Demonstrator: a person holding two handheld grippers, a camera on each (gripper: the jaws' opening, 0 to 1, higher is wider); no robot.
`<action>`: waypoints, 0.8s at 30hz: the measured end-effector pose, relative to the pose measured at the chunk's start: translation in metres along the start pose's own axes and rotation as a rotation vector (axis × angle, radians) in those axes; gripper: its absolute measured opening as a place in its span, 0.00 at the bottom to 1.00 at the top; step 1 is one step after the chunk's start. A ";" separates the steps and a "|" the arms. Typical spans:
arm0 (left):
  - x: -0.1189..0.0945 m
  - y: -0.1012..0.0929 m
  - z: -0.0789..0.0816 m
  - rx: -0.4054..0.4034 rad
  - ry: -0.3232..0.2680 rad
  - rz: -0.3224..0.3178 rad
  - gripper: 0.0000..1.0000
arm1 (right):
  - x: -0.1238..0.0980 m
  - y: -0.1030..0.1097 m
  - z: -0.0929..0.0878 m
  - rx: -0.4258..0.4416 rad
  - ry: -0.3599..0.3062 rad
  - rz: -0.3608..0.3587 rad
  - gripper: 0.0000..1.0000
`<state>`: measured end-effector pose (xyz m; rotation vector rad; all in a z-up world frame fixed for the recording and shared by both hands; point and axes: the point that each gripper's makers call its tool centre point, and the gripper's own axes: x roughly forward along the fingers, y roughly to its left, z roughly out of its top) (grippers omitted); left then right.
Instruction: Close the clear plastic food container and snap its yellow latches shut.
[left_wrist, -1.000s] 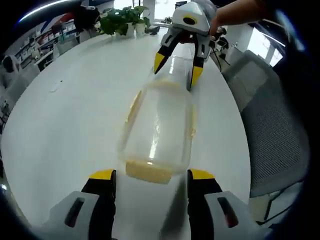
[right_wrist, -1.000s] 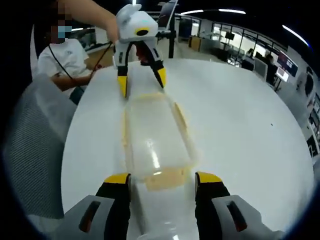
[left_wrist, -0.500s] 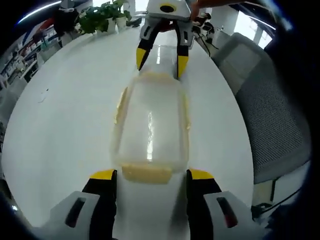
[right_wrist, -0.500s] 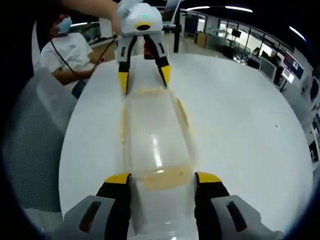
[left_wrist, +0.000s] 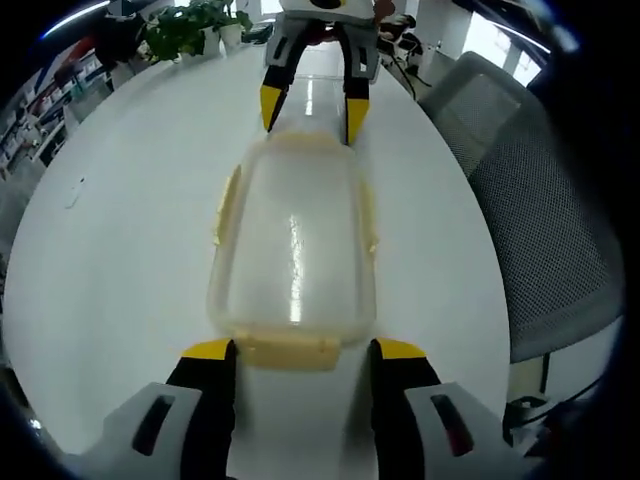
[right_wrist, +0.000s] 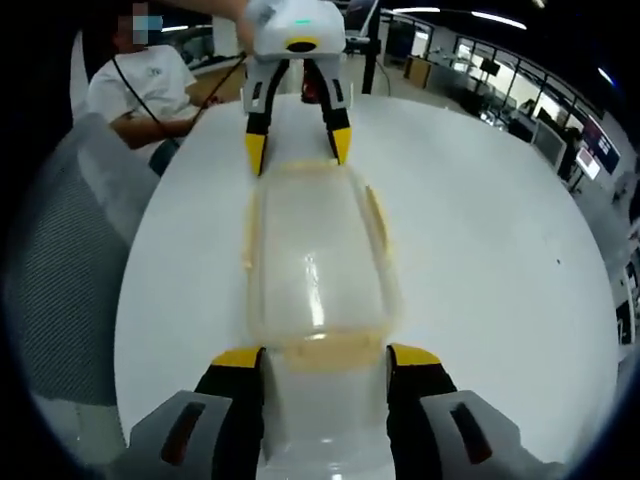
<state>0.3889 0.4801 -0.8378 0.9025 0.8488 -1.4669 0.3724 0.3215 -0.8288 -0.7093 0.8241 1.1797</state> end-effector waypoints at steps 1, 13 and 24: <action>0.000 0.000 0.000 -0.002 0.000 -0.001 0.54 | 0.001 0.000 0.000 0.000 0.003 0.001 0.47; 0.000 0.000 0.000 0.023 0.029 -0.001 0.52 | 0.003 0.000 0.000 -0.015 0.039 0.021 0.44; 0.000 0.003 0.001 0.041 0.046 0.005 0.48 | 0.009 0.006 -0.005 -0.030 0.083 0.050 0.43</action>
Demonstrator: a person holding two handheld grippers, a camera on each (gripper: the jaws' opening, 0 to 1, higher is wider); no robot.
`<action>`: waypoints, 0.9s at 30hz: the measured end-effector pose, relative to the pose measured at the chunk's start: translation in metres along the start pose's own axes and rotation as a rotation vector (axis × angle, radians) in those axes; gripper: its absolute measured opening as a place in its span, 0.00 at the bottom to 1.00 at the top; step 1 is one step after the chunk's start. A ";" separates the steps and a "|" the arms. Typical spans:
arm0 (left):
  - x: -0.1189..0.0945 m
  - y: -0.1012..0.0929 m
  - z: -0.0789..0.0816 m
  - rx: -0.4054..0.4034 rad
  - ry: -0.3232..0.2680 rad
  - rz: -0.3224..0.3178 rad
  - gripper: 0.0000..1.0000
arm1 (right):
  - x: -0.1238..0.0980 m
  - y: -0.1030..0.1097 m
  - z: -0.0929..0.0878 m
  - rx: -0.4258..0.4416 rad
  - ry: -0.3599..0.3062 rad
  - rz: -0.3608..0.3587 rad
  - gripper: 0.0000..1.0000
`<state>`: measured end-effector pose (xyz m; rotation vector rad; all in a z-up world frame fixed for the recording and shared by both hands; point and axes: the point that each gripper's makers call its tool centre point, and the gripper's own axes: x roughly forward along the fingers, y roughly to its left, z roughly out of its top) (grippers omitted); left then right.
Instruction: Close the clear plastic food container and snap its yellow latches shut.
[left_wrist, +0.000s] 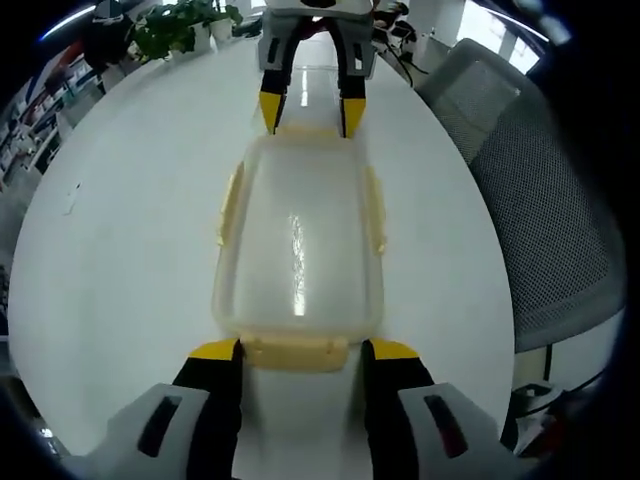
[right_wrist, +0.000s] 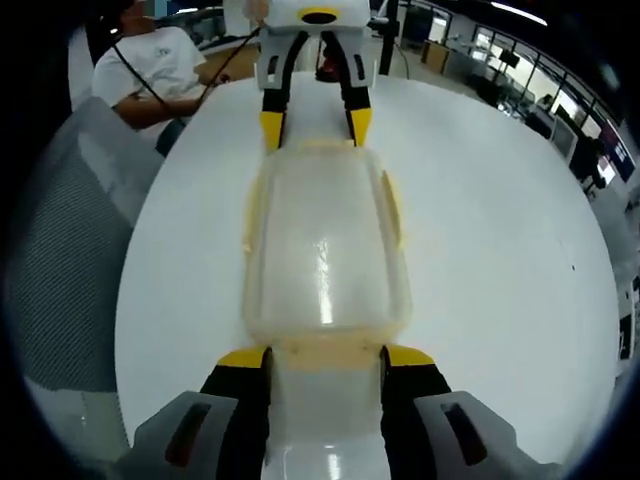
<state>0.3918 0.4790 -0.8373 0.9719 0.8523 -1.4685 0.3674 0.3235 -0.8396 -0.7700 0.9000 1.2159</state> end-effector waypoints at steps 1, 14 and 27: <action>0.000 0.000 0.000 0.002 0.000 -0.001 0.46 | 0.000 0.000 0.000 0.002 0.000 0.000 0.43; -0.002 0.001 -0.001 0.025 0.027 -0.014 0.39 | 0.001 0.001 -0.001 0.019 0.032 0.017 0.39; -0.001 0.001 -0.003 0.016 0.018 -0.008 0.38 | 0.002 0.002 0.000 0.011 0.034 0.018 0.39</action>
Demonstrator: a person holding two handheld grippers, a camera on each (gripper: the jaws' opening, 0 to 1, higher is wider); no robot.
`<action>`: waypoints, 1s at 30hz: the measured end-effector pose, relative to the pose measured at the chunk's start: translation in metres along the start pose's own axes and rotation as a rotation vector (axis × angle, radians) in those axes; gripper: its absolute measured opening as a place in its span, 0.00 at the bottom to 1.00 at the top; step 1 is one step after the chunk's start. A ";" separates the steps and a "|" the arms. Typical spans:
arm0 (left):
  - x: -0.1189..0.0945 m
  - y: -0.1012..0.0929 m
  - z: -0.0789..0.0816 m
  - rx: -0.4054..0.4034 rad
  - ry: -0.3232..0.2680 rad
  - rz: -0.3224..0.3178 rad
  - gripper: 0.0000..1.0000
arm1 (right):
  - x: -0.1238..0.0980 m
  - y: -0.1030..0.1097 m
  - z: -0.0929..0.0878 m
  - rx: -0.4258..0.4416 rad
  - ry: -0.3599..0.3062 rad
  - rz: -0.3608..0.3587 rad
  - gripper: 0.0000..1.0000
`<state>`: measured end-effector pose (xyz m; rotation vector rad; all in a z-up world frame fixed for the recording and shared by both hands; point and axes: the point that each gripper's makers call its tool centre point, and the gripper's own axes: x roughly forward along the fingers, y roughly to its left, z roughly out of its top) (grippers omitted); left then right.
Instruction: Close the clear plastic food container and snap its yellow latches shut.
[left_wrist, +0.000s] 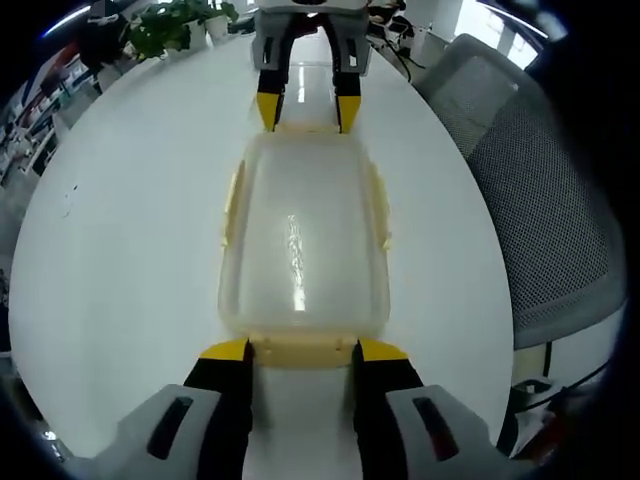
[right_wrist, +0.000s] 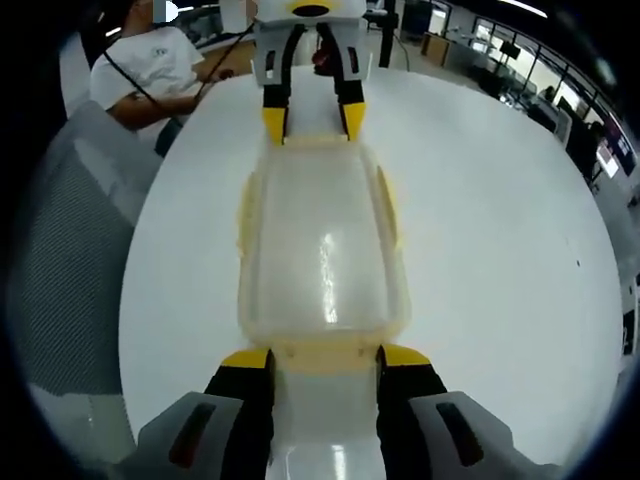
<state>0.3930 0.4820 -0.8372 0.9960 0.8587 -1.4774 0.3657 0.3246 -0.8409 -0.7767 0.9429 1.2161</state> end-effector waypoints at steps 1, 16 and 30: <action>0.000 0.000 0.000 0.001 0.002 -0.002 0.38 | 0.000 0.000 0.000 -0.001 0.000 0.000 0.39; -0.013 -0.014 -0.001 -0.021 0.014 -0.008 0.39 | -0.013 0.011 0.009 -0.017 -0.035 0.002 0.39; -0.036 -0.028 0.013 0.007 0.004 0.009 0.39 | -0.036 0.028 0.017 0.011 -0.047 -0.014 0.39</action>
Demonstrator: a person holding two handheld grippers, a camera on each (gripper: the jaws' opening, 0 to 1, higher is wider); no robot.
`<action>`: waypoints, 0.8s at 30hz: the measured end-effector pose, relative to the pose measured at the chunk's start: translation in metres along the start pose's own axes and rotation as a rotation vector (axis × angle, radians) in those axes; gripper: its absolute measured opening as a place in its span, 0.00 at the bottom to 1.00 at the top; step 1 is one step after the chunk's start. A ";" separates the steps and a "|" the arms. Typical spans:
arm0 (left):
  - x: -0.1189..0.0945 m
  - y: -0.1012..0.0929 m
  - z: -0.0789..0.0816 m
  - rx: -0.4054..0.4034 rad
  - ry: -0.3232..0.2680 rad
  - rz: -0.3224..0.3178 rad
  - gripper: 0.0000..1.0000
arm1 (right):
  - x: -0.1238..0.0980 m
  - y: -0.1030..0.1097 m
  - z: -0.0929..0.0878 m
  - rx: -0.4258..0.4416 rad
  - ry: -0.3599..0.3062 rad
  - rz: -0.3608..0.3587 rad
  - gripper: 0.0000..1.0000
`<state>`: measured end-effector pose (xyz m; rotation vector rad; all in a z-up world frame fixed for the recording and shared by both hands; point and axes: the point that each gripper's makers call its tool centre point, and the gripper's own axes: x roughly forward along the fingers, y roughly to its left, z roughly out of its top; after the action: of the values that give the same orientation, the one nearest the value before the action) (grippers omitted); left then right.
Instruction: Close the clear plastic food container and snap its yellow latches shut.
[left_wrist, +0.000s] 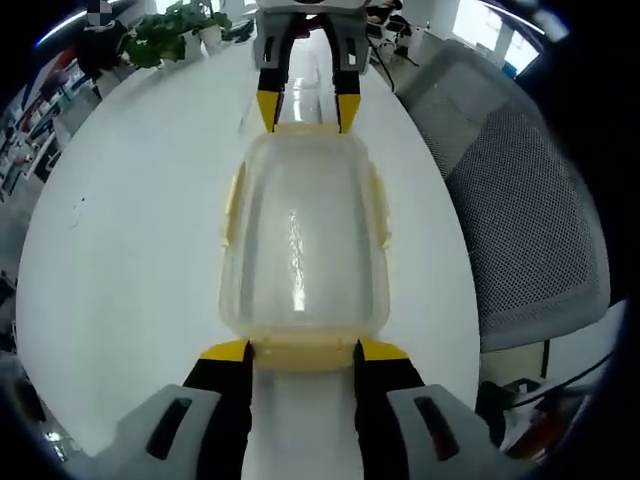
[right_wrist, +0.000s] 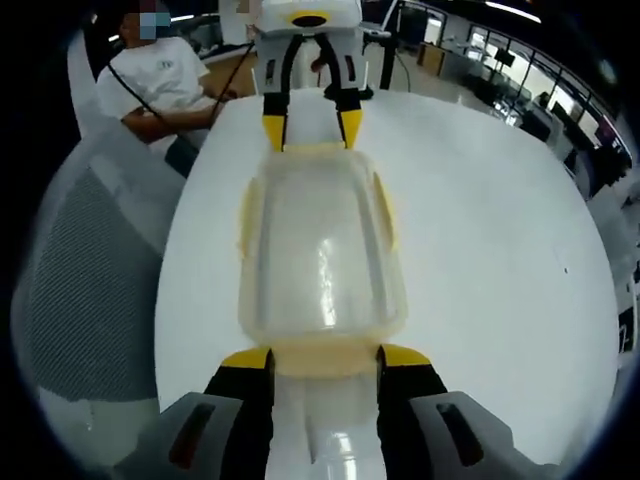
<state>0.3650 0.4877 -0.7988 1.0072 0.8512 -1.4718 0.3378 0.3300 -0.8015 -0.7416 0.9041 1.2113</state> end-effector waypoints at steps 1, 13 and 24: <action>-0.001 -0.001 0.002 0.002 -0.004 0.000 0.39 | -0.001 0.001 -0.001 0.002 0.004 0.001 0.39; -0.019 -0.013 0.012 0.014 -0.014 -0.001 0.39 | -0.024 0.015 0.007 0.002 -0.001 -0.007 0.39; -0.038 -0.014 0.013 -0.001 -0.013 0.019 0.39 | -0.039 0.012 0.022 -0.030 -0.003 -0.023 0.39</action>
<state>0.3508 0.4918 -0.7587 1.0013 0.8309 -1.4599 0.3261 0.3339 -0.7569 -0.7723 0.8745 1.2082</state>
